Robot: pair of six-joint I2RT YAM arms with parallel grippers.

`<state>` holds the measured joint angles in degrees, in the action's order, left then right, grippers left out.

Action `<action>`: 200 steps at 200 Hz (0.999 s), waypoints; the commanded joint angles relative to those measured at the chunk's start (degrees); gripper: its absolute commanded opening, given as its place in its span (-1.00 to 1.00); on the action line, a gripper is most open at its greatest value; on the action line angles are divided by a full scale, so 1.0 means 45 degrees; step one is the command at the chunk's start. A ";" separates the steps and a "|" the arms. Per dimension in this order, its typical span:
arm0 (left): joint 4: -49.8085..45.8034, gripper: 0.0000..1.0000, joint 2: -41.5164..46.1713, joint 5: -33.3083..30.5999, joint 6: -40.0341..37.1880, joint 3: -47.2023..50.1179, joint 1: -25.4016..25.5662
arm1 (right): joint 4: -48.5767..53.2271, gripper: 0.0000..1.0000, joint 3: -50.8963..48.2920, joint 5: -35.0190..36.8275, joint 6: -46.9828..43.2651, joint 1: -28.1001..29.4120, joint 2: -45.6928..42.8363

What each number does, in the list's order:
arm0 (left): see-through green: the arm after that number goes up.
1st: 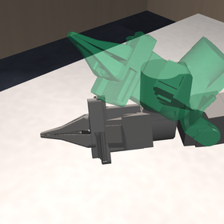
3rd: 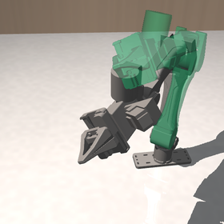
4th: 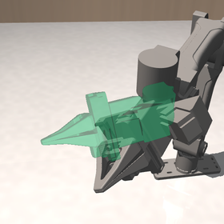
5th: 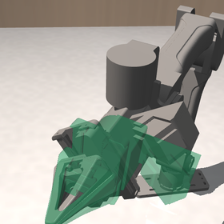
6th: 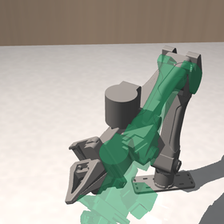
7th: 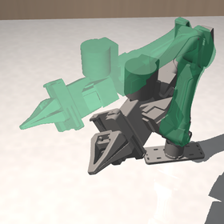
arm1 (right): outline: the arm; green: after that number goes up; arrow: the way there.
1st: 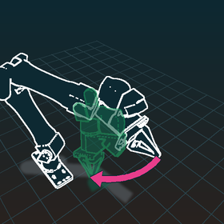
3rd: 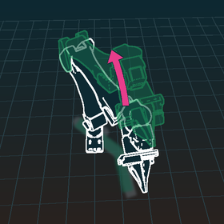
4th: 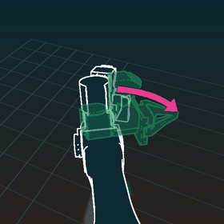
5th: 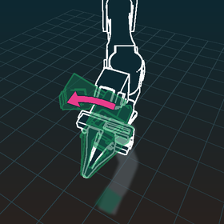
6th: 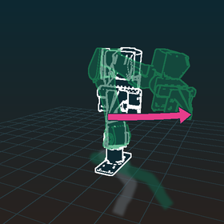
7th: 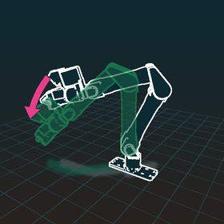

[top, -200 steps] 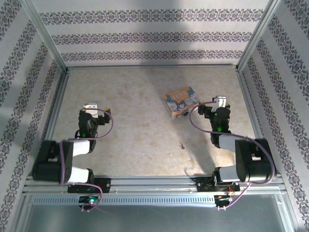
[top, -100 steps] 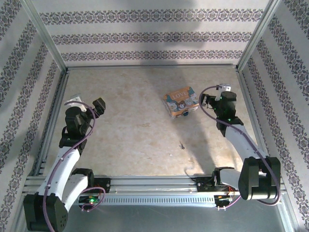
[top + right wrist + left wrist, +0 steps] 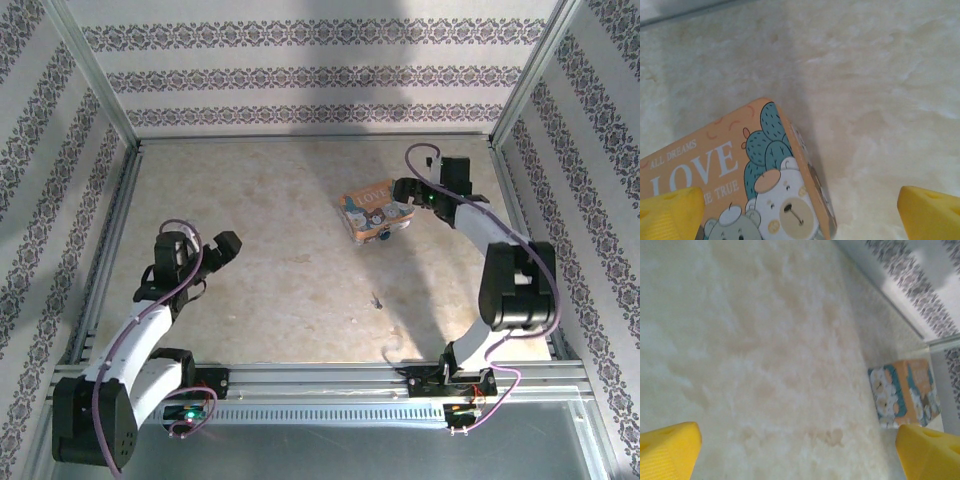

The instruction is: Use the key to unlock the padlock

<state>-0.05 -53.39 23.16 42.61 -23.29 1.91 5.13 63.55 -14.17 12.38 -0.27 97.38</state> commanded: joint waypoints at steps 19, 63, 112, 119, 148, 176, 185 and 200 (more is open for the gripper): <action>0.0147 0.99 0.0302 0.0616 0.0419 0.0158 0.0151 | 0.0441 0.97 0.1503 -0.2085 0.0565 -0.0062 0.1551; -0.0457 0.99 0.0413 0.0325 -0.0010 -0.0166 0.0161 | 0.0535 0.96 0.1394 -0.2790 0.0929 0.0177 0.1972; -0.0878 0.99 0.0641 0.0061 -0.0241 -0.0313 0.0152 | 0.0642 0.93 0.0441 -0.3609 0.1155 0.0409 0.1304; -0.0896 0.99 0.0677 0.0018 -0.0252 -0.0299 0.0153 | 0.0713 0.92 0.0322 -0.3727 0.1157 0.0460 0.1172; -0.0958 0.99 0.0617 -0.0065 -0.0270 -0.0351 0.0153 | 0.0836 0.89 -0.0326 -0.3901 0.1286 0.0699 0.0514; -0.1023 0.99 0.0594 -0.0096 -0.0338 -0.0444 0.0146 | 0.0758 0.89 -0.0941 -0.4032 0.1571 0.1135 -0.0137; -0.1025 0.99 0.0572 -0.0100 -0.0346 -0.0486 0.0159 | 0.0727 0.89 -0.1091 -0.4038 0.1667 0.1339 -0.0288; -0.1052 0.99 0.0574 -0.0120 -0.0350 -0.0516 0.0142 | 0.0699 0.90 -0.1258 -0.4022 0.1824 0.1774 -0.0501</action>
<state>-3.07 -51.16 23.49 42.28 -23.66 1.91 8.27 59.44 -30.06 18.57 4.97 97.67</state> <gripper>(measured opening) 0.994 0.948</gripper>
